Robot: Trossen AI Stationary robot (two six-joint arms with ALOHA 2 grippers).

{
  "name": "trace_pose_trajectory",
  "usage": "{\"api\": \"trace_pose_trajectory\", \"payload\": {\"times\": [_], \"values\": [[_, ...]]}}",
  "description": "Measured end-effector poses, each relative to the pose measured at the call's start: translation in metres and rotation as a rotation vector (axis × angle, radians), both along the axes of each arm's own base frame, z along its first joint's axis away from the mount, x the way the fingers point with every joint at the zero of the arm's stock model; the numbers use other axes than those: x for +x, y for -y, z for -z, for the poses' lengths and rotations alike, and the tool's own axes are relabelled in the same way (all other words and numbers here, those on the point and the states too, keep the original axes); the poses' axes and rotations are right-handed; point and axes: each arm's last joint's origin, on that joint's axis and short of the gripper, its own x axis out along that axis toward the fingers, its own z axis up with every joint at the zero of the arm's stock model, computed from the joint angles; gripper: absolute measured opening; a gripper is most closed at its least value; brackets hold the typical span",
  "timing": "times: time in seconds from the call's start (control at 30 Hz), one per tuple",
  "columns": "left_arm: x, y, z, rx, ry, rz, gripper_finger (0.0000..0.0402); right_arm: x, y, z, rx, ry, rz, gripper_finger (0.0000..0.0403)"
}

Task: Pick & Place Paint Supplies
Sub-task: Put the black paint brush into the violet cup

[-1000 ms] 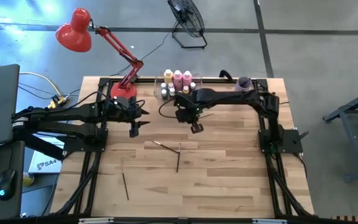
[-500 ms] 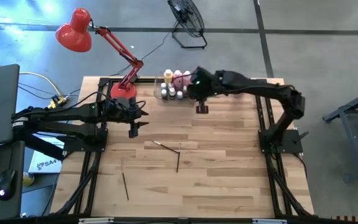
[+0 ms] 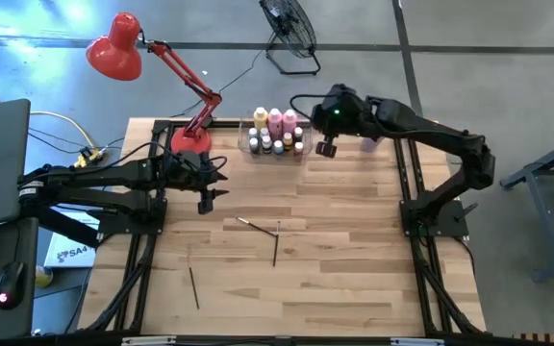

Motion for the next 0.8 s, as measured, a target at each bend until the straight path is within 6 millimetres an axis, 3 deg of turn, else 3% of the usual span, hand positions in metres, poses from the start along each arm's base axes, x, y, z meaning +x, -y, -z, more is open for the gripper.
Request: {"api": "trace_pose_trajectory", "payload": {"times": [0.2,0.57,0.8], "values": [[-0.001,0.000,0.002,-0.025,-0.015,-0.015,0.0198,-0.033,0.002,0.011,-0.025,0.074,0.086,0.0003],[-0.002,0.000,0.002,-0.027,-0.022,-0.014,0.0198,-0.108,-0.013,0.062,-0.273,0.518,0.311,0.0003],[-0.001,0.000,0.002,-0.025,-0.017,-0.016,0.0198,-0.133,-0.020,0.080,-0.413,0.681,0.493,0.0003]]}}
